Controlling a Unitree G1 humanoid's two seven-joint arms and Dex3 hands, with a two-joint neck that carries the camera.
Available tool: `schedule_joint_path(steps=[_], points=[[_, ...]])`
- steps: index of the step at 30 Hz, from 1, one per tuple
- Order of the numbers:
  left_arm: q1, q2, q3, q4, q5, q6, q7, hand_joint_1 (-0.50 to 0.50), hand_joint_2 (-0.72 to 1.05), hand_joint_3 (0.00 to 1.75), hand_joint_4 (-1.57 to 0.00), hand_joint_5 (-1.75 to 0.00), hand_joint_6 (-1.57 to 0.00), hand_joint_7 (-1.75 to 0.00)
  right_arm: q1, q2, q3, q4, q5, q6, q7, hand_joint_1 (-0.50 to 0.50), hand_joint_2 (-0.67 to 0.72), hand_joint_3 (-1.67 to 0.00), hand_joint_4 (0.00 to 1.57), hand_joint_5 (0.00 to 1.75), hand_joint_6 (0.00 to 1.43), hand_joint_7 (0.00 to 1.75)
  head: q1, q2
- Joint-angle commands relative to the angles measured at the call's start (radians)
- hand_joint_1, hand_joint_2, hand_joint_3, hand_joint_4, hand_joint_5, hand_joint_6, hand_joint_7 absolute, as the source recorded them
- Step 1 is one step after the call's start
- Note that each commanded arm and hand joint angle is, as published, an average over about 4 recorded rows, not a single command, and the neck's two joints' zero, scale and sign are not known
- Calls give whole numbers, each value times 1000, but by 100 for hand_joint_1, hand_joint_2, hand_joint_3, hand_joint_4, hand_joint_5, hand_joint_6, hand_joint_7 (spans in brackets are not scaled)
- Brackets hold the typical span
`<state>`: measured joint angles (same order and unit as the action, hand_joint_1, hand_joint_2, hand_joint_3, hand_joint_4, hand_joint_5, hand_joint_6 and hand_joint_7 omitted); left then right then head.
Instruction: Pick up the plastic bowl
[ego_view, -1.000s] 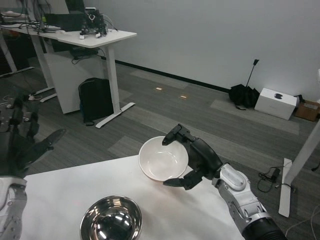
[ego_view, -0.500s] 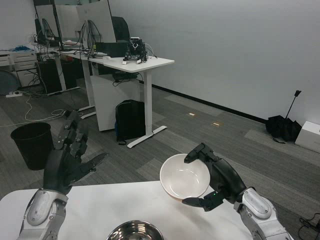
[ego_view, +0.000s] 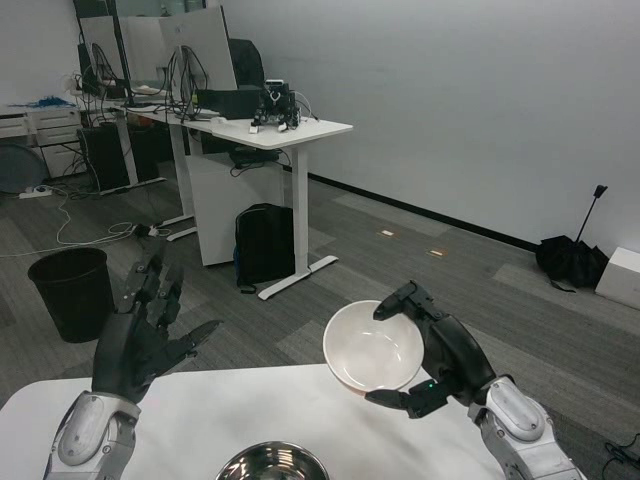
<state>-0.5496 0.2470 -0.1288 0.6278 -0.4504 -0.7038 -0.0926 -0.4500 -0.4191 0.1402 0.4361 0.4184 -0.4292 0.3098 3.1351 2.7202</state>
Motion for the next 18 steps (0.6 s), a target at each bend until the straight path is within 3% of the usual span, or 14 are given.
schedule_joint_path(steps=[1, 18], points=[[14, 2, 6, -9, 4, 3, -4, -50, 78, 0, 0, 0, 0, 0, -31, -7, 19, 1, 23, -37, -15, -25, -60, -135, 91, 136, 14, 168, -3, 7], [20, 4, 18, -20, 3, 1, -10, -50, 78, 0, 0, 0, 0, 0, -52, -7, 60, -95, 40, -56, -59, -25, -60, -135, 94, 136, 15, 168, -18, 15]])
